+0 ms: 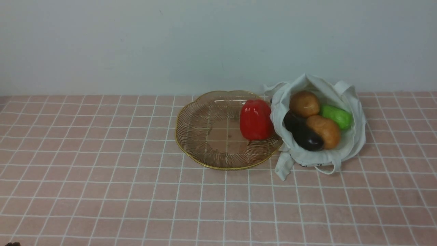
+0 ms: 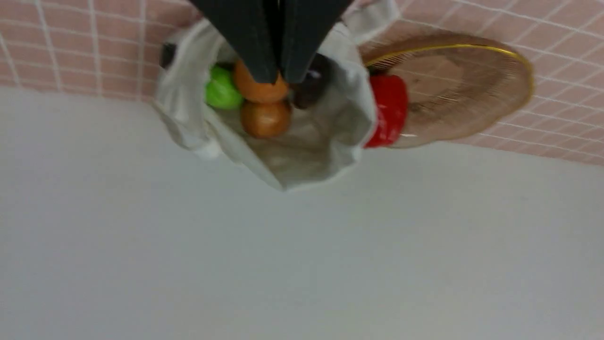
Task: Take vegetables from bag on pink coffee tablecloth place on plate.
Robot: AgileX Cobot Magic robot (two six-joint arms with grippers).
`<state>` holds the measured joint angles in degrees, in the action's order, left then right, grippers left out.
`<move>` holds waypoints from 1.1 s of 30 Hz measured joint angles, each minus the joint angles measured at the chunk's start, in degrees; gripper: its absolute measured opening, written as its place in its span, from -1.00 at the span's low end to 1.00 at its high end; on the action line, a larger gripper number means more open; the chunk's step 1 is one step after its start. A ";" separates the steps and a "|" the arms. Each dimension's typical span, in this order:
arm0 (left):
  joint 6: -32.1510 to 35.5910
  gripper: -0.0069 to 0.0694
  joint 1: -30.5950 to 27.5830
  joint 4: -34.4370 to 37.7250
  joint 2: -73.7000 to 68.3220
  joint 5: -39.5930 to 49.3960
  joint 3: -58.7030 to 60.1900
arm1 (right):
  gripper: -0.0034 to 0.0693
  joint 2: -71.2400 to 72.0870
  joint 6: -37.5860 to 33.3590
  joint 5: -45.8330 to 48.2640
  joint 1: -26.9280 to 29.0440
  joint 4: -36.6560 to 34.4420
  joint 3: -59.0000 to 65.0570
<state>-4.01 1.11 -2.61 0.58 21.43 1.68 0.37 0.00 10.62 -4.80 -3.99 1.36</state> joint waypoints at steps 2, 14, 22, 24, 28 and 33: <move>0.00 -0.83 0.00 0.00 0.00 0.00 0.00 | -0.95 0.23 3.18 0.81 3.13 2.26 0.29; 0.00 -0.83 0.00 0.00 0.00 0.00 0.00 | -0.95 0.26 5.85 9.61 3.12 6.79 0.19; 0.00 -0.83 0.00 0.00 0.00 0.00 0.00 | -0.95 0.26 5.85 9.66 3.12 6.79 0.19; 0.00 -0.83 0.00 0.00 0.00 0.00 0.00 | -0.95 0.26 5.85 9.66 3.12 6.79 0.19; 0.00 -0.83 0.00 0.00 0.00 0.00 0.00 | -0.95 0.26 5.85 9.66 3.12 6.79 0.19; 0.00 -0.83 0.00 0.00 0.00 0.00 0.00 | -0.95 0.26 5.85 9.66 3.12 6.79 0.19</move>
